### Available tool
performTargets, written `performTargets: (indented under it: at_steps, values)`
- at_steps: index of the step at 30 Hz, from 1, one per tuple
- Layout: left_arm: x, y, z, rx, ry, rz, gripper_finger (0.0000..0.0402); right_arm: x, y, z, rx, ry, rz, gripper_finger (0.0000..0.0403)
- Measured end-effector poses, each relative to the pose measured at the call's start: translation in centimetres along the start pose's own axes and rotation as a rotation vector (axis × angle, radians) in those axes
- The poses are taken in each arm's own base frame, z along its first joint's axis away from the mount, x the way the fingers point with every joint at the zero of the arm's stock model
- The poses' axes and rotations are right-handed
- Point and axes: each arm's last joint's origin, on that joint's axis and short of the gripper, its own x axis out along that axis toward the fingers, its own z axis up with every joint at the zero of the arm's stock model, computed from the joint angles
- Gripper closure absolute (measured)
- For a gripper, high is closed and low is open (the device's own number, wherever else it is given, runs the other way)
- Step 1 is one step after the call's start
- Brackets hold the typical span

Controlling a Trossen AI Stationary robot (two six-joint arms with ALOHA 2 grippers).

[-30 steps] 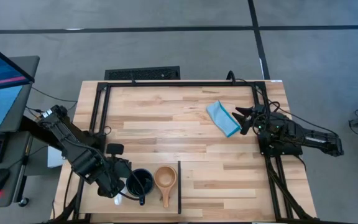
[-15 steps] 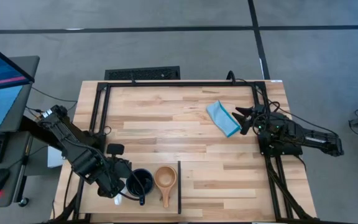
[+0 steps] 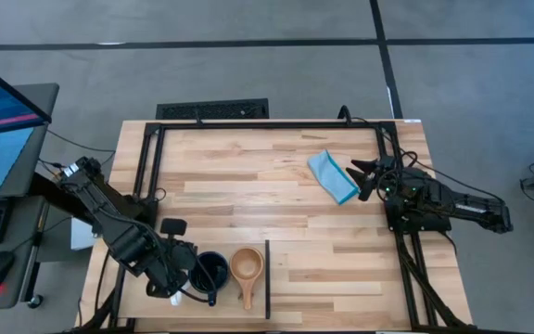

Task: Stack small to large cups/mugs on shelf
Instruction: Put the white mug on the shelf, then return to Home Position

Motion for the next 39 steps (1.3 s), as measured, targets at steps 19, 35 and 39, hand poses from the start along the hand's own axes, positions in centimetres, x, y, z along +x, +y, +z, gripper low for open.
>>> performTargets:
  at_steps: [19, 35, 39]
  values:
    - [-0.06, -0.58, -0.17, 0.029, -0.004, -0.035, 0.0303, 0.0, 0.0, -0.02, 0.025, 0.002, 0.0, 0.0171]
    - [-0.06, -0.5, -0.25, 0.016, 0.002, -0.024, 0.0256, 0.0, -0.01, -0.01, 0.018, 0.002, 0.0, 0.0171]
    - [-0.07, -0.42, -0.4, 0.002, 0.023, -0.025, 0.0247, 0.0, -0.01, -0.01, 0.017, 0.002, -0.001, 0.0171]
